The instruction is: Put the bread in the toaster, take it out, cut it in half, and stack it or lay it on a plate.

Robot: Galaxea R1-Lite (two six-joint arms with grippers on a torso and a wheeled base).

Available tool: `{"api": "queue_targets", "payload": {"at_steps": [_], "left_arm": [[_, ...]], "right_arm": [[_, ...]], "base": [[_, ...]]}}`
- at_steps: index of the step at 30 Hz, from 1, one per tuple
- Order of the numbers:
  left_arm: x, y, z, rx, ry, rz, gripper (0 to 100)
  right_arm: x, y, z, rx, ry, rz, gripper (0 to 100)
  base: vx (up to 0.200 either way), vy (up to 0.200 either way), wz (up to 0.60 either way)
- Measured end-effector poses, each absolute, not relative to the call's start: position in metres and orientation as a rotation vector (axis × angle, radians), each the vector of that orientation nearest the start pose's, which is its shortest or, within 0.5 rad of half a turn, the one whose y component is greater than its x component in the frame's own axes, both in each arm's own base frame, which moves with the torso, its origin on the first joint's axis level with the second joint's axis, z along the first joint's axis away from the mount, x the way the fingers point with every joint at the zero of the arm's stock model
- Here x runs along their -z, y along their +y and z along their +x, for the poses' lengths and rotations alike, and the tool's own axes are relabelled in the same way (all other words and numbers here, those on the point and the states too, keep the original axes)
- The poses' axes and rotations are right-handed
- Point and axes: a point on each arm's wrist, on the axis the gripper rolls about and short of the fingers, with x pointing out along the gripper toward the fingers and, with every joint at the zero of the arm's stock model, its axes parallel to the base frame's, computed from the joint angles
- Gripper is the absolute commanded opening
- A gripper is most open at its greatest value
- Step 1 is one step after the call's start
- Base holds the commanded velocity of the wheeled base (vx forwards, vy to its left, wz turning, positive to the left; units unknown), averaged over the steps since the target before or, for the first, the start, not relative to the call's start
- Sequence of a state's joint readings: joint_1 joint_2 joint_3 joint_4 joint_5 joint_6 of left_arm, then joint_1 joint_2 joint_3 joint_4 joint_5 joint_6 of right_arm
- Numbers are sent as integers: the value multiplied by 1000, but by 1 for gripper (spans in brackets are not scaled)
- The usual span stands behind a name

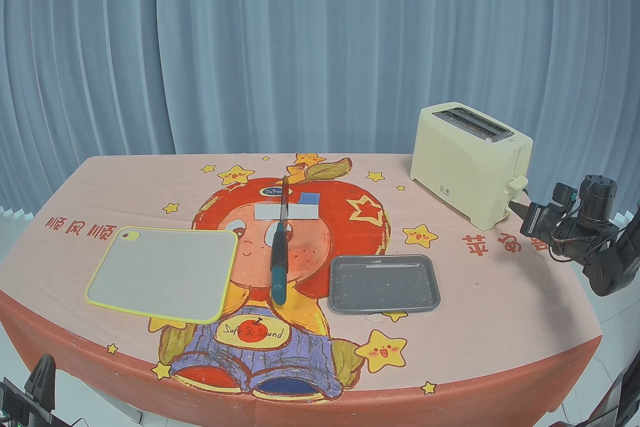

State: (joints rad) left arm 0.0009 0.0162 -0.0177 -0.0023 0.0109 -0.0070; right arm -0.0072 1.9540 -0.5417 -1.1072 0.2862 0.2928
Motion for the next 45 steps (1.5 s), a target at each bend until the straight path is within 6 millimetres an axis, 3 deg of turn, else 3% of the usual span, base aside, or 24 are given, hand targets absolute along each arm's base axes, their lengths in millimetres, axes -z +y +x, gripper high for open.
{"api": "queue_targets", "payload": {"at_steps": [45], "left_arm": [[-81, 0, -23, -13, -3, -6, 0]], "right_arm": [[-74, 0, 327, -183, 363, 376, 0]], "base": [[0, 0, 0]]}}
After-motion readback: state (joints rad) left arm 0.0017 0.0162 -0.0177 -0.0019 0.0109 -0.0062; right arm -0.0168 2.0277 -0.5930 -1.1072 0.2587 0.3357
